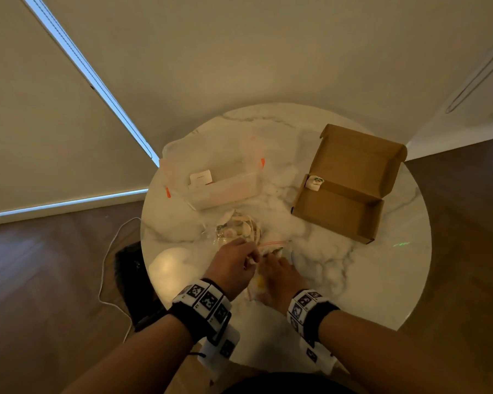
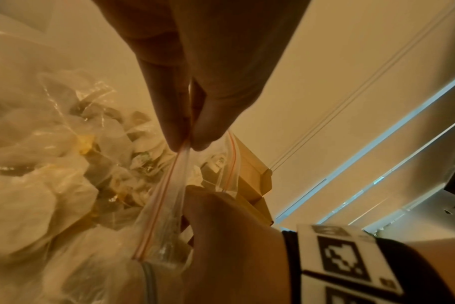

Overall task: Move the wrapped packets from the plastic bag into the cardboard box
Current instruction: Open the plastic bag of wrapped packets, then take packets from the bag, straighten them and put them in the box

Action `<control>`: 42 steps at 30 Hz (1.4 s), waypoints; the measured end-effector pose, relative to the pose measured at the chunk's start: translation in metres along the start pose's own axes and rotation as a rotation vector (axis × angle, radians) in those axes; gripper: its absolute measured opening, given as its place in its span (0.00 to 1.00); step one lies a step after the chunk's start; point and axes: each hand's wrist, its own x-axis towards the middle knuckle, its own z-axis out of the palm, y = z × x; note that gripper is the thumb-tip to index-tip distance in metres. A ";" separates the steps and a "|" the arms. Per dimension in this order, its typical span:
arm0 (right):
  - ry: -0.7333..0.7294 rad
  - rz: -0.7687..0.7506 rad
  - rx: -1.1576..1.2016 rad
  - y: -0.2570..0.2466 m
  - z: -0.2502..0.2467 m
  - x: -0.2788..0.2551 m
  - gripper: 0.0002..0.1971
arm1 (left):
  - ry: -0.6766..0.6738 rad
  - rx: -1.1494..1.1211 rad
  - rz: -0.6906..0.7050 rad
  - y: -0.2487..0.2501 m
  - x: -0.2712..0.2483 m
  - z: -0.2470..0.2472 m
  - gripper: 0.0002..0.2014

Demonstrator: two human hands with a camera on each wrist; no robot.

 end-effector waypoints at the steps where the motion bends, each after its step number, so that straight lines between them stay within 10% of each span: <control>1: -0.006 0.002 -0.018 -0.001 0.002 0.003 0.42 | 0.003 0.000 -0.001 -0.001 0.000 0.001 0.07; 6: 0.066 -0.049 0.068 -0.001 0.003 0.010 0.18 | 0.035 -0.029 -0.017 -0.008 -0.003 0.001 0.07; 30: 0.372 -0.282 0.600 0.018 -0.183 -0.091 0.06 | -0.035 -0.011 -0.012 0.000 0.014 -0.046 0.05; 38: 0.390 -0.334 0.733 0.004 -0.236 -0.112 0.11 | -0.295 -0.266 0.103 0.033 0.033 -0.063 0.46; 42: 0.418 -0.402 0.782 -0.004 -0.261 -0.116 0.09 | -0.310 -0.290 0.024 0.046 0.046 -0.054 0.46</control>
